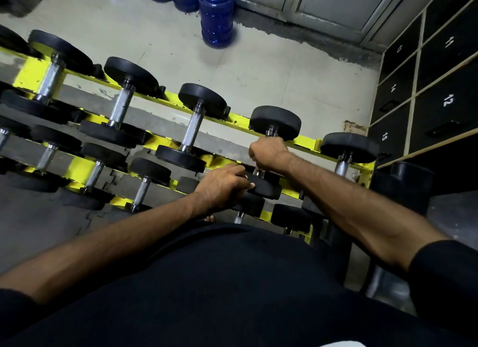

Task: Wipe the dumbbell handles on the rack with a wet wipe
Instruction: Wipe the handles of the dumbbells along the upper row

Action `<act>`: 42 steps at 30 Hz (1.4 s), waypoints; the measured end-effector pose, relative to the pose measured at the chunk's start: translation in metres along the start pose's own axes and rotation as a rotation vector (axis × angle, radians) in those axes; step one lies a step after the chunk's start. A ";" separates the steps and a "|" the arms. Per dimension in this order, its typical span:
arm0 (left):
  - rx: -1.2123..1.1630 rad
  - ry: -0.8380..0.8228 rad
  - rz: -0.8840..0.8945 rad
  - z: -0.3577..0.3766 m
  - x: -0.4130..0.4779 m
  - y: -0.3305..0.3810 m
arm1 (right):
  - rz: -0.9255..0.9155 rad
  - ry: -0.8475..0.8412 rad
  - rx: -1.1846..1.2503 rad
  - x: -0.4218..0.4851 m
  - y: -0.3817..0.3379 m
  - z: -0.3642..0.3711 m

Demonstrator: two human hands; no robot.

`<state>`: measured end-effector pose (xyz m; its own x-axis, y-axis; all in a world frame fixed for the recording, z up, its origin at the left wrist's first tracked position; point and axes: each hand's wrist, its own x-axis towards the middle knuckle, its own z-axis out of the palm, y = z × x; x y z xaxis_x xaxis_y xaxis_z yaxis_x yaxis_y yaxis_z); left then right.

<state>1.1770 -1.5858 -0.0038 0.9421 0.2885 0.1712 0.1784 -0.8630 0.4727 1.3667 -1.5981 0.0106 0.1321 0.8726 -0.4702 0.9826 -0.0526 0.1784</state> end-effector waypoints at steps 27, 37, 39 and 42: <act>0.009 -0.034 -0.044 0.002 -0.001 -0.001 | 0.818 0.224 1.740 -0.023 0.004 0.076; 0.031 -0.048 -0.038 0.003 0.000 -0.003 | 0.455 -0.278 1.647 -0.037 0.015 0.072; 0.040 -0.056 -0.035 0.004 0.000 -0.004 | 0.457 -0.279 1.626 -0.036 0.016 0.073; 0.052 -0.068 -0.026 0.006 -0.001 -0.006 | 0.562 -0.192 1.535 -0.043 0.024 0.070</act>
<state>1.1766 -1.5834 -0.0117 0.9537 0.2837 0.0998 0.2157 -0.8764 0.4307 1.3933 -1.6712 -0.0251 0.3936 0.5161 -0.7607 -0.0031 -0.8268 -0.5626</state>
